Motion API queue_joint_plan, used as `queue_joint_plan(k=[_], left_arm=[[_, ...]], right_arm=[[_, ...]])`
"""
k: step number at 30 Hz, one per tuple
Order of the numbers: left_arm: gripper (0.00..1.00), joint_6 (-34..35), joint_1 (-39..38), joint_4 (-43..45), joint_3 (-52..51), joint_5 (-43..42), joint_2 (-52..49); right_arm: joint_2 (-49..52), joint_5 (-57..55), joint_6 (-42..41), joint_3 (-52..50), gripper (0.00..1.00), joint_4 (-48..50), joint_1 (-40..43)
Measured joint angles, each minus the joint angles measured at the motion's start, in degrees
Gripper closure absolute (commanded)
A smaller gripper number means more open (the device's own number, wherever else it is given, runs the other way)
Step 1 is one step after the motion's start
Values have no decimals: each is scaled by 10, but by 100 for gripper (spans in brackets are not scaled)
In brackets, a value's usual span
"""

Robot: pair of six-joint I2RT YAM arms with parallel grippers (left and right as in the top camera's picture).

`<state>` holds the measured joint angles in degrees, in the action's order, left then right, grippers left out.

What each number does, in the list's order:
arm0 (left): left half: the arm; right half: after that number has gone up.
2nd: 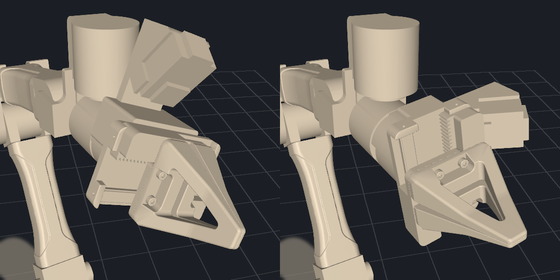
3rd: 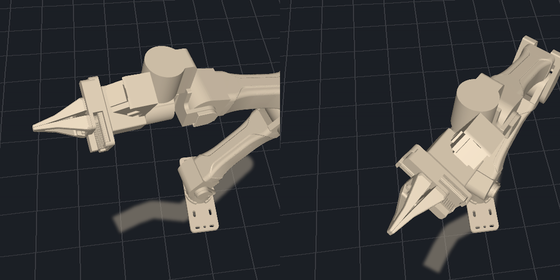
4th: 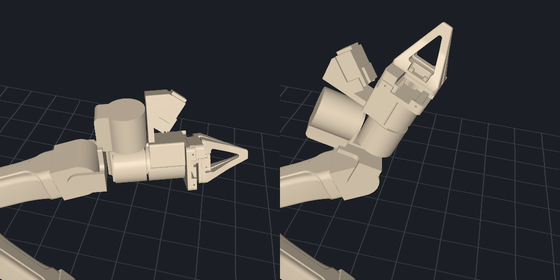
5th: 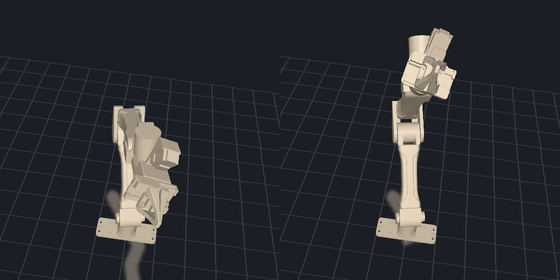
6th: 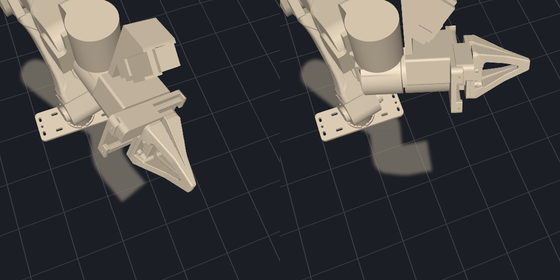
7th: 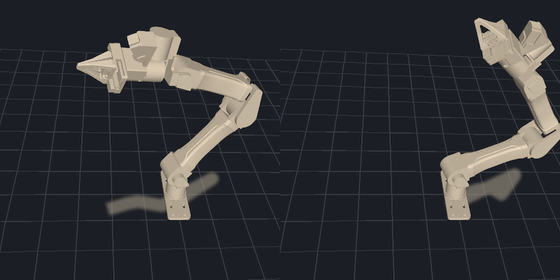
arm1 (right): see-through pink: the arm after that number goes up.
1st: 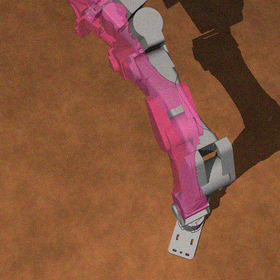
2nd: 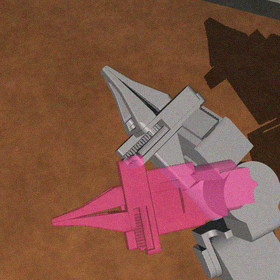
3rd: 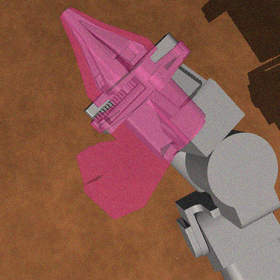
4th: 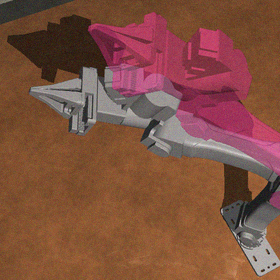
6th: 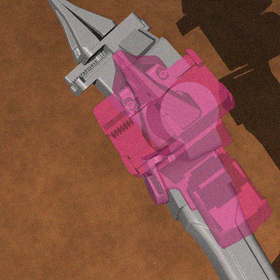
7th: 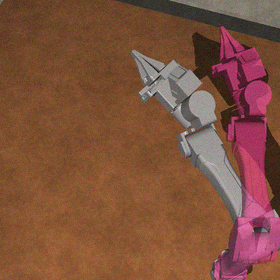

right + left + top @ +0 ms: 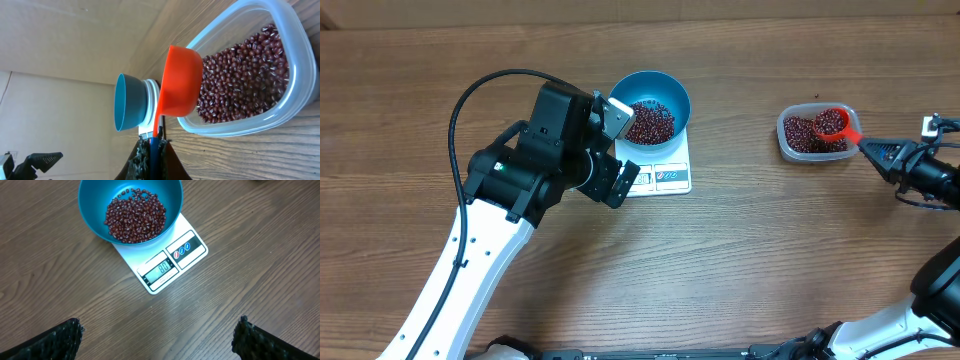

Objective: Scoop item into bowl and weigh 150g on scale
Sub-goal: 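Lift the filled scoop and move it over the blue bowl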

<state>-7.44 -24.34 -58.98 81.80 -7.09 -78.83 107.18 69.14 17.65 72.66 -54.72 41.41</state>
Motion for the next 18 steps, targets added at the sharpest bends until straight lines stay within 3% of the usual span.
queue_joint_plan(k=[8, 13, 18], left_arm=[[0, 0, 0, 0, 0, 0, 0], [0, 0, 0, 0, 0, 0, 0], [0, 0, 0, 0, 0, 0, 0]], right_arm=[[-74, 1, -9, 12, 96, -3, -55], [-107, 2, -39, 55, 96, 8, -132], [-107, 16, -133, 61, 96, 110, -226]])
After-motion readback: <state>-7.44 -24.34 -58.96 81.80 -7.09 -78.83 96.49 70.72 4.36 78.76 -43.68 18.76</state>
